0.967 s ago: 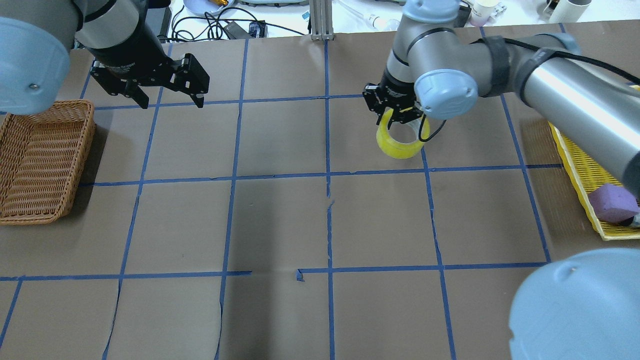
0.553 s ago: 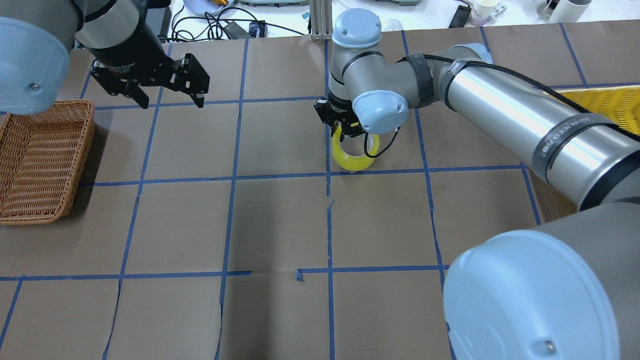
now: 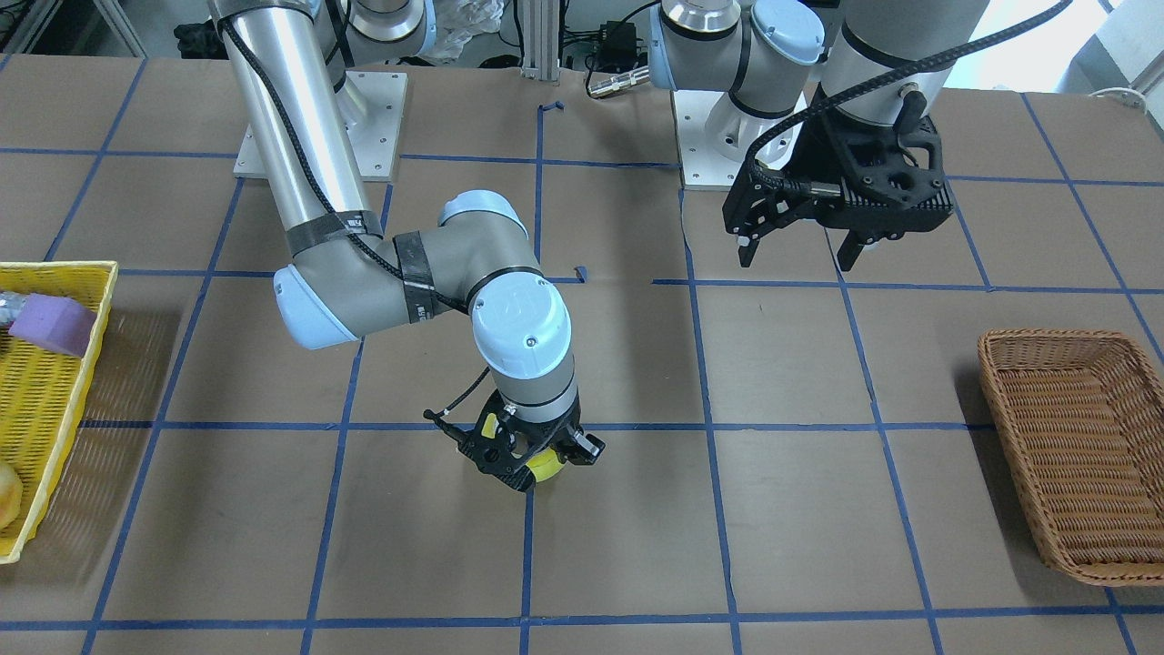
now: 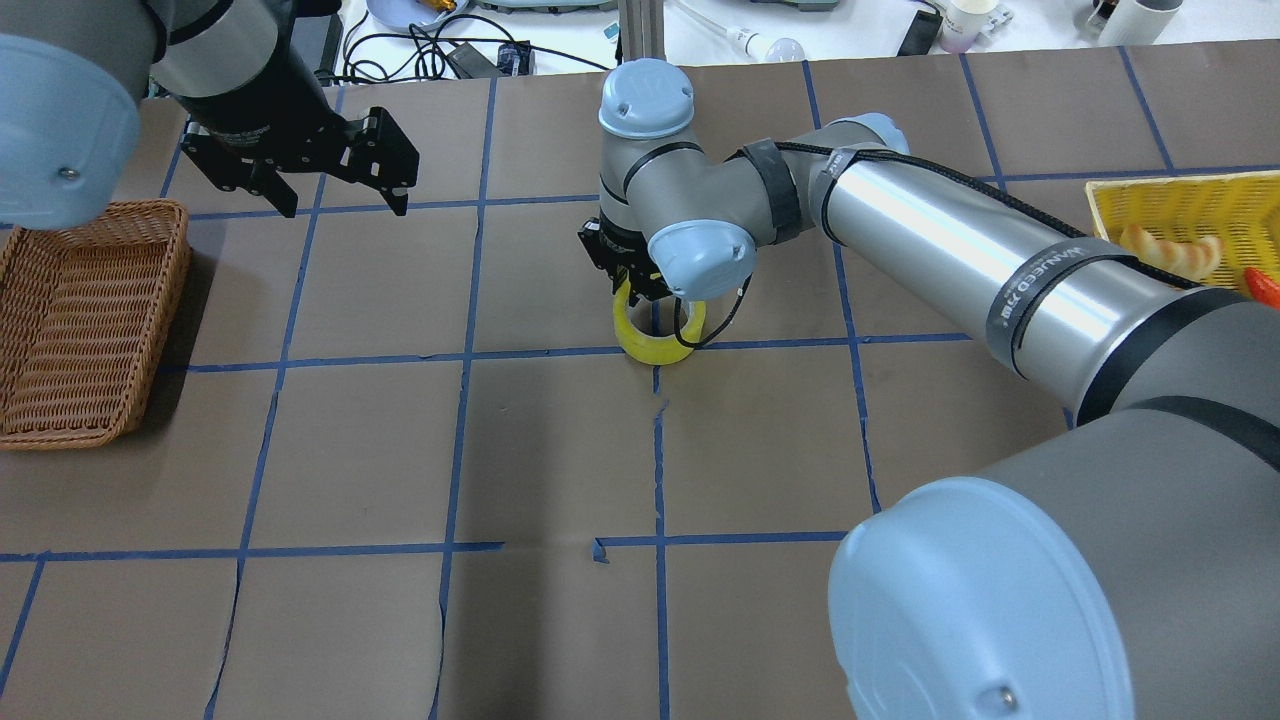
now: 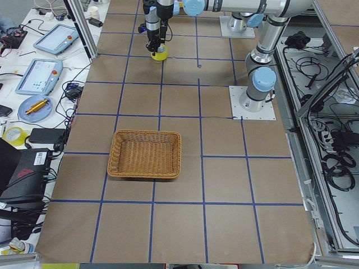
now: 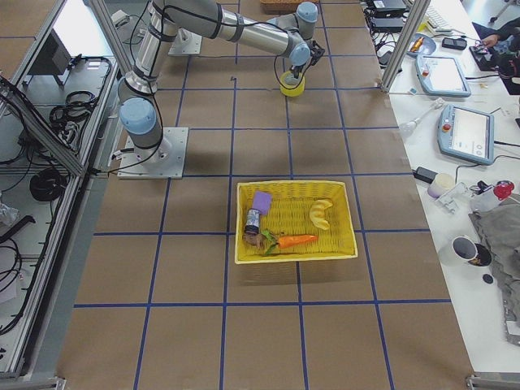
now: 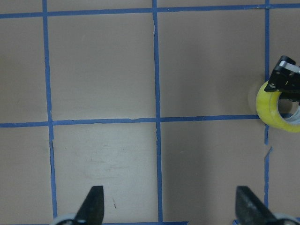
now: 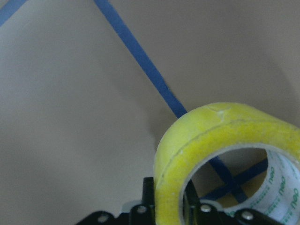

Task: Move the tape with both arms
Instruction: 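Carry the tape roll with the right gripper to the table center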

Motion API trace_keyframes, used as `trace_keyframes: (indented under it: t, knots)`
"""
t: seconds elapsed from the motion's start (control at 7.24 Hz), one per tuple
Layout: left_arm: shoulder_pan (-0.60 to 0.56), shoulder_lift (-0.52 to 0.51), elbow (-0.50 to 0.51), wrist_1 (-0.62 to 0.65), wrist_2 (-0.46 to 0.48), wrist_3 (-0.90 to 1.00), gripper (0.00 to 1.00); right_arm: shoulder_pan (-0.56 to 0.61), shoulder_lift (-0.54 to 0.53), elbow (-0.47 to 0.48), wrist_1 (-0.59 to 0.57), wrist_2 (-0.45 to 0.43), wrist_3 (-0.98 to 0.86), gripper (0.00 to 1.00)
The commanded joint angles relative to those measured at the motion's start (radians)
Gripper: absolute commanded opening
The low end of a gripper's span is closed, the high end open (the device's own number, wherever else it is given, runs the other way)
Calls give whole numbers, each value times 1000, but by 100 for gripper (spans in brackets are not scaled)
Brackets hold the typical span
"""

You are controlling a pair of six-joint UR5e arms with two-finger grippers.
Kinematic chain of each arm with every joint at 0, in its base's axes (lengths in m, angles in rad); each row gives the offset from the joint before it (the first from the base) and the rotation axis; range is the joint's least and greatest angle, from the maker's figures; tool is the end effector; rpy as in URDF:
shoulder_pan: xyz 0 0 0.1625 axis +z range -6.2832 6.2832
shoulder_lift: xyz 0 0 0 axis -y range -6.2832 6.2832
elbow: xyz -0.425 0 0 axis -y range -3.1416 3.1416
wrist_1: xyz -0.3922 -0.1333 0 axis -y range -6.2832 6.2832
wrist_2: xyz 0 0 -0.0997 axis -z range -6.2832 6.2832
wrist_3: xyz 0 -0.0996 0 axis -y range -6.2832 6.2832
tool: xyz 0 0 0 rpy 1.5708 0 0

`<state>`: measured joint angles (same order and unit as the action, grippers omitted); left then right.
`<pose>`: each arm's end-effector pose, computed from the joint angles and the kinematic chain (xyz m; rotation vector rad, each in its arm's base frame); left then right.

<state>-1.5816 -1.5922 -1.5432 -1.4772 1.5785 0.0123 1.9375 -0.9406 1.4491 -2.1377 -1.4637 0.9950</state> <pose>-0.1380 -0.5090 0.5007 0.0356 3.1297 -0.1563 0.3848 -0.6003 0.2219 0.9292 2.8751 0.0334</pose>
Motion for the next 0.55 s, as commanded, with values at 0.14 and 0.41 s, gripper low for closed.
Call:
trace_keyframes:
  t: [0.14, 0.41]
  knots:
    - [0, 2, 0, 0, 0, 0, 100, 8, -7, 23, -4, -1, -4, 99]
    - [0, 2, 0, 0, 0, 0, 100, -6, -101, 24, 34, -18, -39, 100]
